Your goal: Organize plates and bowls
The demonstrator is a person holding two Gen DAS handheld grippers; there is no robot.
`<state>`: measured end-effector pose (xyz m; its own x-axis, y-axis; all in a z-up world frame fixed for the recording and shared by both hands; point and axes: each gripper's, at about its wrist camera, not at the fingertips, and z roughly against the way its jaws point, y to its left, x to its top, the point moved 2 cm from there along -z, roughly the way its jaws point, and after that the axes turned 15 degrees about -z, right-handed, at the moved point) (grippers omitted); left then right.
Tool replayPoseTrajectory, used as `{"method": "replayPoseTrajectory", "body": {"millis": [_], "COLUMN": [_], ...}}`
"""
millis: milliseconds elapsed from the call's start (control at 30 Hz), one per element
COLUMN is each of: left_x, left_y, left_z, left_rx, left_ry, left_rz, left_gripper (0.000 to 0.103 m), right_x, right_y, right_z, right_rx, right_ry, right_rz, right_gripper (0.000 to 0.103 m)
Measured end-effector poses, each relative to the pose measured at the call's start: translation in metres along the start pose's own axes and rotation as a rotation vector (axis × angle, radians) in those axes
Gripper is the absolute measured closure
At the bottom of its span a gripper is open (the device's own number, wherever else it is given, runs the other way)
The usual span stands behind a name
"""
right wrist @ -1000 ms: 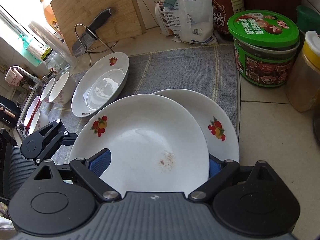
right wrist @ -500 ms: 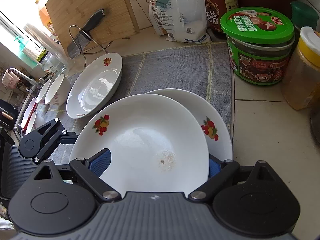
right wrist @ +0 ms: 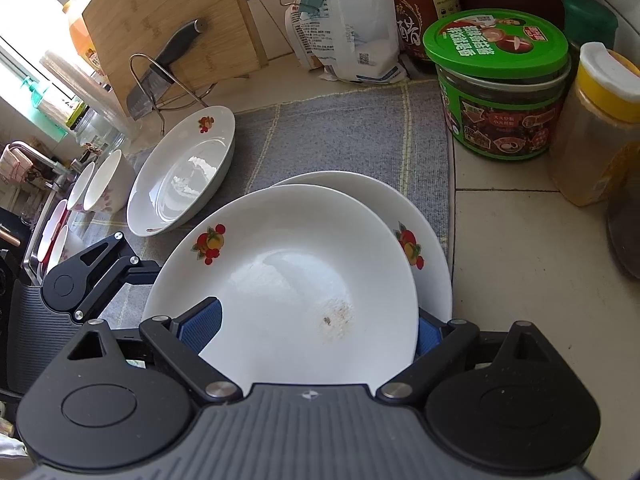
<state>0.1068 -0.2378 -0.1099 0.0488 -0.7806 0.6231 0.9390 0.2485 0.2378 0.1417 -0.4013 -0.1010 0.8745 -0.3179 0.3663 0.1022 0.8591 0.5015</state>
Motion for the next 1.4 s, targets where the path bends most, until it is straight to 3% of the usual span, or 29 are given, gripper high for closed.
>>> {"method": "replayPoseTrajectory", "body": {"millis": [533, 1400], "left_x": [-0.001, -0.003], "left_y": [0.003, 0.001], "left_z": [-0.002, 0.003], "left_rx": [-0.002, 0.008], "left_ry": [0.011, -0.01], "left_rz": [-0.012, -0.008], "left_gripper": [0.001, 0.001], "right_x": [-0.007, -0.015], "right_y": [-0.005, 0.01], "right_z": [0.013, 0.016], "right_rx": [-0.007, -0.139], "right_ry": [-0.031, -0.046], "right_rz": [-0.031, -0.037], "right_gripper": [0.005, 0.005]}}
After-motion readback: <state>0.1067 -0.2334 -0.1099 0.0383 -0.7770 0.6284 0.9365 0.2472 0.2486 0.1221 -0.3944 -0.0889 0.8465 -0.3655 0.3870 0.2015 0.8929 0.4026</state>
